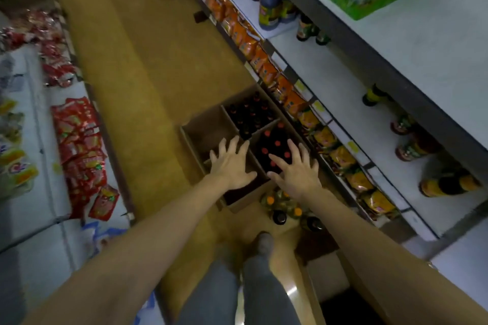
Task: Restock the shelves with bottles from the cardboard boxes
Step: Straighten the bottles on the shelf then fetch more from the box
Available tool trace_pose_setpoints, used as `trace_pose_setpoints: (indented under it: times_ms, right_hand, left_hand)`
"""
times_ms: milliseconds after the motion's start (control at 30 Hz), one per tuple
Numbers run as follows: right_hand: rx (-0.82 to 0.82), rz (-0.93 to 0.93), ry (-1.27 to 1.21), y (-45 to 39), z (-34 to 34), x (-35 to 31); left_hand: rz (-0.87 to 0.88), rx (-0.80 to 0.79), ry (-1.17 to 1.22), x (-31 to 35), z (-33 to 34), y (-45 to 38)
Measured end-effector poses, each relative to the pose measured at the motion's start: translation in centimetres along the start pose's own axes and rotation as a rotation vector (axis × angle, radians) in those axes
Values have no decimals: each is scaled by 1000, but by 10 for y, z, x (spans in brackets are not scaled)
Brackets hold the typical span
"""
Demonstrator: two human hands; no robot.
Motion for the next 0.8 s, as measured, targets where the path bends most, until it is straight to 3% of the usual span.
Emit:
trace_pose_setpoints:
  times_ms: [333,800]
  right_hand:
    - [-41,189,-214,-108,102,57]
    - [-65,181,-38,-282,259,109]
  left_hand:
    - [94,-144,16,-8,103,-150]
    - [133,-114,-40,-37,245,-337]
Point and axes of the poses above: each hand's wrist, its own y-axis away from the middle knuckle, its own z-axis out of the palm, x = y × z, the point moved 5 cm from there along -y, towards the middle knuckle, and after that the axes turned 5 degrees about y, right-handed, at the moved point
